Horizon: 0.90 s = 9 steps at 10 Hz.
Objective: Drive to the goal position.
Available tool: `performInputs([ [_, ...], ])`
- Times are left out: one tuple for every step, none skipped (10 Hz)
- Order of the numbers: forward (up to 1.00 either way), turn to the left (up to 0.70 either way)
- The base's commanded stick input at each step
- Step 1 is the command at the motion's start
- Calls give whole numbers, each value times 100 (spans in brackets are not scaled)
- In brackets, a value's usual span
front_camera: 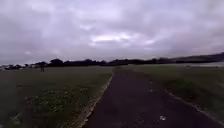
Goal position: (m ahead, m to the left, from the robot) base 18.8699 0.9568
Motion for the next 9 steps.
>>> performInputs([
  [85, 0],
  [85, 0],
  [85, 0],
  [85, 0],
  [85, 0],
  [85, 0],
  [85, 0],
  [85, 0],
  [85, 0],
])
